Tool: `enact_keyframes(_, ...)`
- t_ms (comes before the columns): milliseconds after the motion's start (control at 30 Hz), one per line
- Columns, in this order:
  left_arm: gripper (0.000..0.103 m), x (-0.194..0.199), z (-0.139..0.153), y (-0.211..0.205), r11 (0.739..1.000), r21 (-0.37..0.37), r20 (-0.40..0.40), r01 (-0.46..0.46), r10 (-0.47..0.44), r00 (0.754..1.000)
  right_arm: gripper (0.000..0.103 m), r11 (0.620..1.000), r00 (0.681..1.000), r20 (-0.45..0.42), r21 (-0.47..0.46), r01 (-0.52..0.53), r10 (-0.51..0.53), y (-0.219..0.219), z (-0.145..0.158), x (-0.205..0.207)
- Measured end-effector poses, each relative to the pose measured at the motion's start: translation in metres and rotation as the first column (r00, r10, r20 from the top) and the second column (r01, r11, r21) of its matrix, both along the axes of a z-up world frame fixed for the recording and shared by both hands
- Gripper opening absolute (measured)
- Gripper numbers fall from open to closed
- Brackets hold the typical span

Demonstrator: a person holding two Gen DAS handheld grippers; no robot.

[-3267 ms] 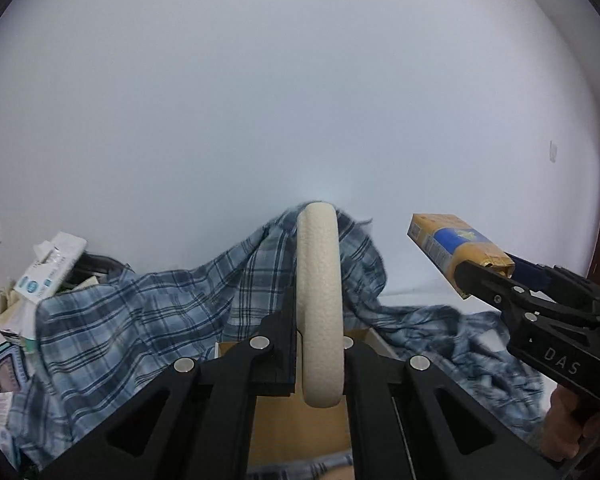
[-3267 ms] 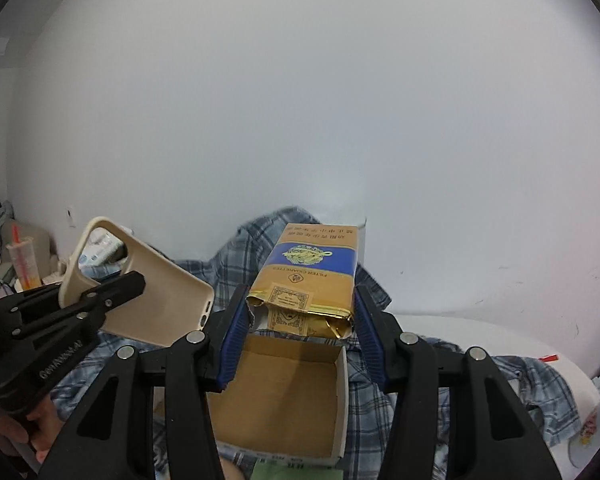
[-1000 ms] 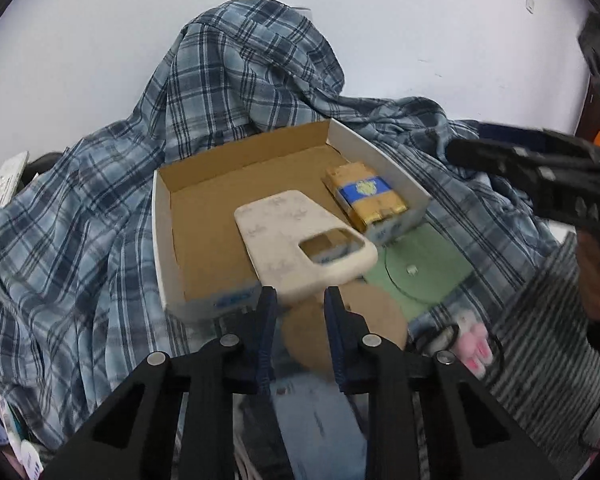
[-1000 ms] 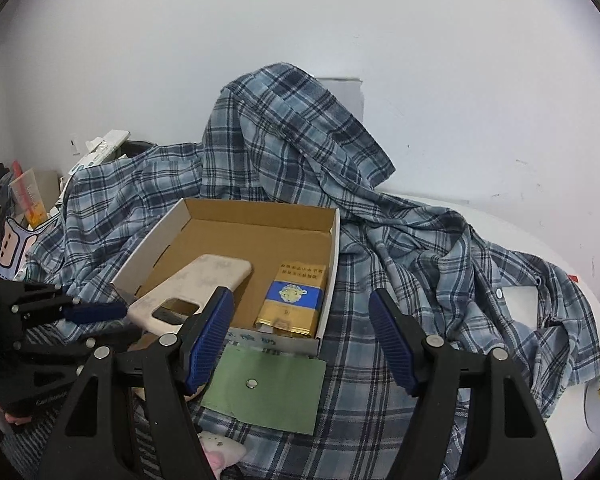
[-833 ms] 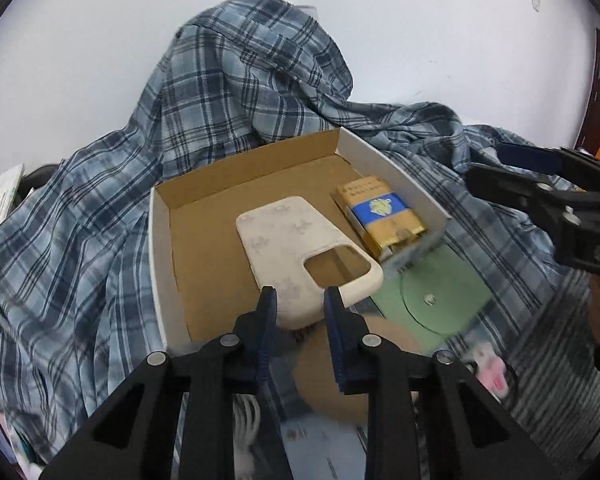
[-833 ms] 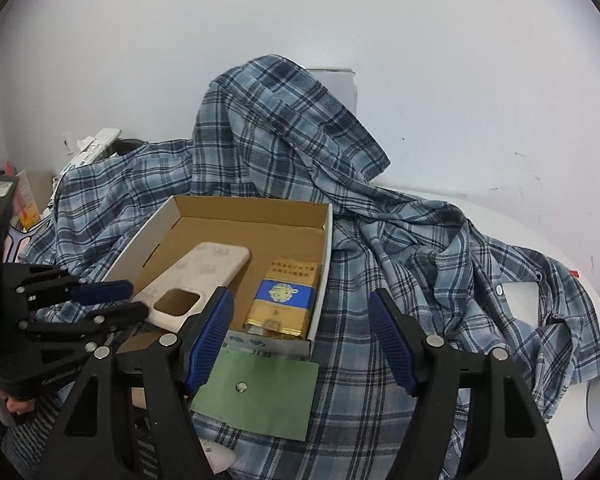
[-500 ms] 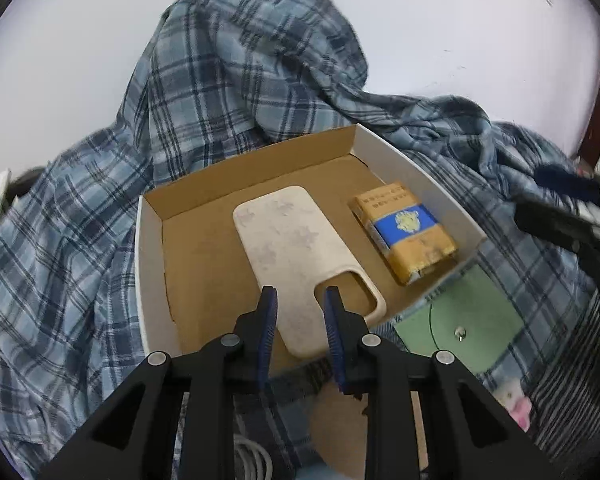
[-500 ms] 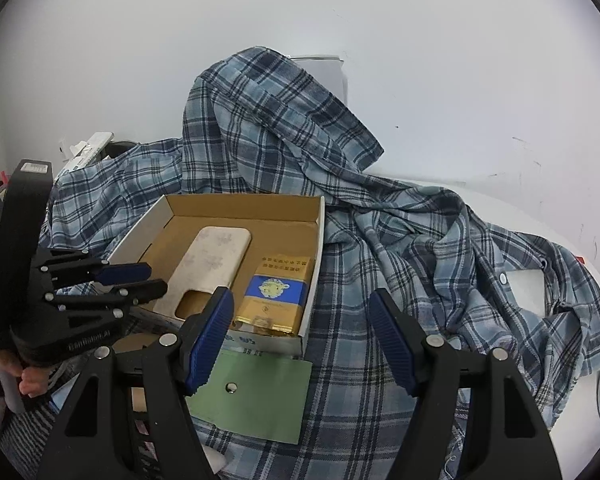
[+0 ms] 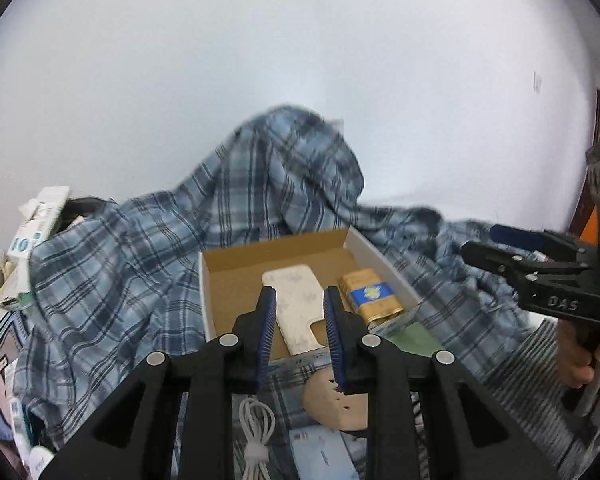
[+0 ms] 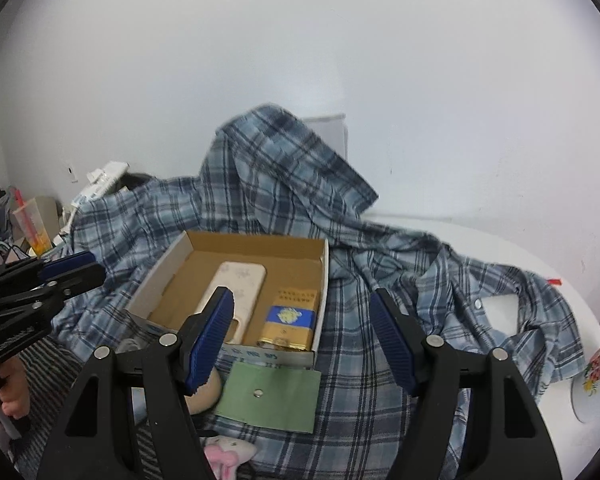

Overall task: Organize soft objects
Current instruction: 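Lower the beige phone case into the box and open the left tool, then lower the left tool and grasp the white coiled cable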

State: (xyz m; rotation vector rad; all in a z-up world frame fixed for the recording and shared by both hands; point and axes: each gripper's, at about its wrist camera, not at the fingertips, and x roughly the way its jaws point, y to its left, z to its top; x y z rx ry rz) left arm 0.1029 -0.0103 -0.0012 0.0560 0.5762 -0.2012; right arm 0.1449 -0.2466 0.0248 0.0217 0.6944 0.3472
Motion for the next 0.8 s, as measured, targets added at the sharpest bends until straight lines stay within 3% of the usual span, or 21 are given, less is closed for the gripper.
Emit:
enact_keyframes(33,0.064,-0.009,0.005,0.003,1.000,-0.015,0.017,-0.007,0.008,1.000,0.070,1.000,1.000,0.008,0.005,0.001,-0.001,0.000,0.005,-0.004)
enact_keyframes(100,0.101,-0.024,0.014,0.006,0.999,-0.038,0.046,-0.020,0.022,0.999,0.072,1.000,1.000,0.016,0.017,0.005,-0.006,0.000,0.010,-0.009)
enact_keyframes(267,0.101,-0.065,0.029,0.014,0.996,-0.044,0.208,-0.073,0.081,0.975,0.077,1.000,1.000,0.020,0.027,0.016,-0.017,-0.001,0.015,-0.023)
enact_keyframes(400,0.103,-0.080,0.029,0.017,0.995,-0.053,0.233,-0.088,0.098,0.967,0.103,0.998,0.997,0.056,0.032,0.059,-0.061,-0.005,0.016,-0.033)
enact_keyframes(800,0.103,-0.090,0.002,0.033,0.989,-0.067,0.310,-0.133,0.147,0.939,0.103,0.996,0.993,0.078,0.005,0.093,-0.093,-0.003,-0.010,-0.030)
